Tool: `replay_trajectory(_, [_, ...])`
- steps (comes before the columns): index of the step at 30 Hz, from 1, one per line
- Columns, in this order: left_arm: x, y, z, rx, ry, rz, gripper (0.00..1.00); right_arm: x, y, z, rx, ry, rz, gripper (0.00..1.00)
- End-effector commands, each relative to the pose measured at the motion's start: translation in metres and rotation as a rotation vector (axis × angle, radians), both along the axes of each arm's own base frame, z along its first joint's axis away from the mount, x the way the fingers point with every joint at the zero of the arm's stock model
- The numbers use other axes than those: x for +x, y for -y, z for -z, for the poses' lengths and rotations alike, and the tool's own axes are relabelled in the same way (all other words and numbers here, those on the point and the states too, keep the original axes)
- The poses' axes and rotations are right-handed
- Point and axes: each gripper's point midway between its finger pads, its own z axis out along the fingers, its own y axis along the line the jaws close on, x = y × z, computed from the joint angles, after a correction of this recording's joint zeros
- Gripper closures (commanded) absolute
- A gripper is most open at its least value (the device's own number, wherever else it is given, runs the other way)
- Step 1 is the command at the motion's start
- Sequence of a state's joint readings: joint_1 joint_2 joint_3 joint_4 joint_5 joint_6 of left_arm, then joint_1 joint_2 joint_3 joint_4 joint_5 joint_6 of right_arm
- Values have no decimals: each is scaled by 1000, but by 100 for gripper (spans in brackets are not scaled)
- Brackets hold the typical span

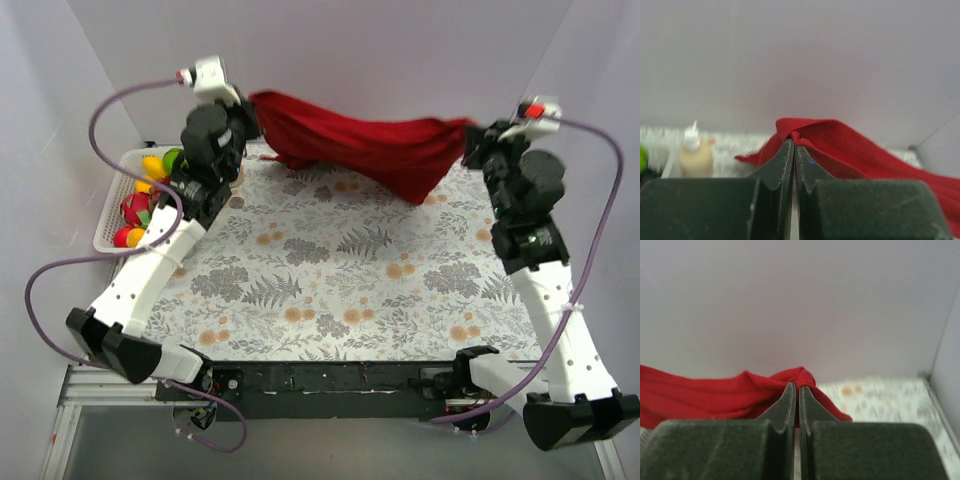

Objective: Pin the brooch onto the clothing

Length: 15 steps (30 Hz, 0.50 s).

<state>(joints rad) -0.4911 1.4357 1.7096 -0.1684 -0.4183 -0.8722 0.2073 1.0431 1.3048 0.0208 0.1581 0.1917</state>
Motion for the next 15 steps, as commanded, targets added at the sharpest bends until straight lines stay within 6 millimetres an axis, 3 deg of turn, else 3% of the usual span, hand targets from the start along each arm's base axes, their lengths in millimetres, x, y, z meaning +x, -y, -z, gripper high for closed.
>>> replay_trajectory(1, [-35,-7,88,-117,-179,31,100,-26,17,100,51,-201,71,99])
replay_trajectory(2, [-43,-4,137,-92,-271,56,100,-33,22,134,64,-302,98,99])
replay_trajectory(3, [-58,-2,141,-109,-278,102,100,-39,20,176,80,-395,94,99])
replay_trajectory(4, [-66,-3,159,-121,-319,102,100,-49,20,185,82,-411,82,99])
replay_trajectory(5, [-71,-4,174,-170,-358,95,100,-60,23,212,80,-502,100,99])
replay_trajectory(6, [-85,-2,202,-175,-419,130,100,-67,25,231,102,-554,116,99])
replay_trajectory(8, [-98,3,228,-217,-484,157,100,-79,20,244,132,-595,89,99])
replay_trajectory(9, [-109,3,259,-212,-554,170,100,-88,19,256,142,-644,91,99])
replay_trajectory(15, [-152,-6,307,-260,-695,168,100,-123,15,295,156,-823,68,99])
